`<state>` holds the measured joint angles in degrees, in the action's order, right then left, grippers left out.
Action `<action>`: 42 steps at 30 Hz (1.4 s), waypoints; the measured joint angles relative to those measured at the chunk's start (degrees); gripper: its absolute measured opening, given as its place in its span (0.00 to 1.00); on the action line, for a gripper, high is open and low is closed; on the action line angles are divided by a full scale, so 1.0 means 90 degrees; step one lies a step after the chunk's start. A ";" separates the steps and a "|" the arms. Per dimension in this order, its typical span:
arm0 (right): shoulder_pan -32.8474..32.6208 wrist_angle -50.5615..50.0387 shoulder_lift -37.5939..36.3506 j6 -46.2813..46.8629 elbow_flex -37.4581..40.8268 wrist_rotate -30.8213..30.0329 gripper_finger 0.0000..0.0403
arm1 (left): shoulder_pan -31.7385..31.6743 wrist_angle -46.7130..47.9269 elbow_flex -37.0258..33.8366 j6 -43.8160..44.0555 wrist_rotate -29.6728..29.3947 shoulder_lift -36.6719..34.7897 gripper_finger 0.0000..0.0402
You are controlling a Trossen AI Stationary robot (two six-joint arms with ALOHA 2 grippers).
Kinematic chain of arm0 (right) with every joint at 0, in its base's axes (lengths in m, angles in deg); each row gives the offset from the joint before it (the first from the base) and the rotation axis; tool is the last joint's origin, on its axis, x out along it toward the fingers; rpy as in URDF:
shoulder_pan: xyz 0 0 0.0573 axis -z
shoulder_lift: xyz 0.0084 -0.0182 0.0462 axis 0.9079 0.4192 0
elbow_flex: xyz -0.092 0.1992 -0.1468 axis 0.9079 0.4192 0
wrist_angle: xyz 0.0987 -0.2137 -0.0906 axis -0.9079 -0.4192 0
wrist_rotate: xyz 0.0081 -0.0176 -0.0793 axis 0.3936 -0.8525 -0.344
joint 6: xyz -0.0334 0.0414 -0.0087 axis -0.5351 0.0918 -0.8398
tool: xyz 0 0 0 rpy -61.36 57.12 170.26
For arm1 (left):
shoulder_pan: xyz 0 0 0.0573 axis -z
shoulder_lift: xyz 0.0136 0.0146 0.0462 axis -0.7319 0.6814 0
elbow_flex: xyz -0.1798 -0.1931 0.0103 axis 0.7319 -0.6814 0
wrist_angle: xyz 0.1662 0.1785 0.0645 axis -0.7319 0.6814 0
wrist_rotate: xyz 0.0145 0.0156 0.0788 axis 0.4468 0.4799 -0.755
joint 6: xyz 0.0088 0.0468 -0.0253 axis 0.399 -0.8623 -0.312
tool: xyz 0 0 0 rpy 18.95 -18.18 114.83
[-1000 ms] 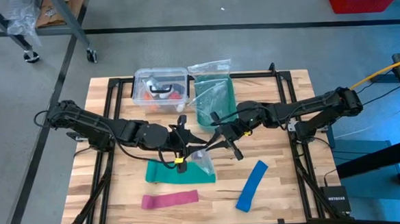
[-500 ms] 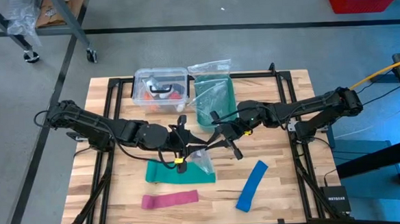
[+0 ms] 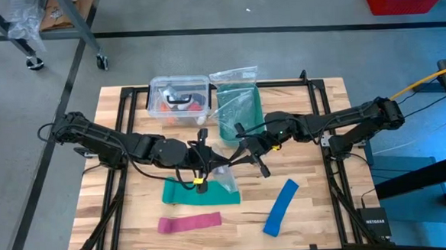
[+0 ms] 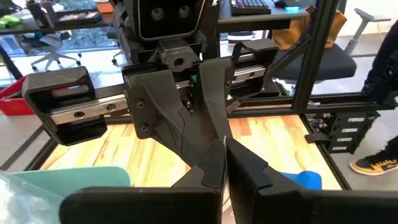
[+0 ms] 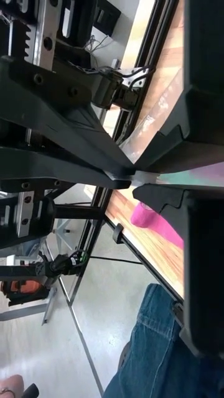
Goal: Roll bandage
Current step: Close the transparent zip bag
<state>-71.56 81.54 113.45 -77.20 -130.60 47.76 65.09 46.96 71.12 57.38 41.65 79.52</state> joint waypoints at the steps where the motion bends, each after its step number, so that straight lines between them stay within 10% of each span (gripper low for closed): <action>1: 0.0000 0.0004 0.0000 0.0000 0.0000 -0.0003 0.08 | 0.0002 -0.0001 0.0000 -0.0002 -0.0052 -0.0026 0.00; 42: 0.0000 -0.0051 0.0006 0.1635 0.0002 0.0505 0.08 | -0.0137 -0.0422 -0.0001 -0.1126 -0.0573 -0.0227 0.00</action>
<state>-71.56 81.08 113.50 -62.48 -130.58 52.31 63.85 43.16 71.11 47.25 36.50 77.48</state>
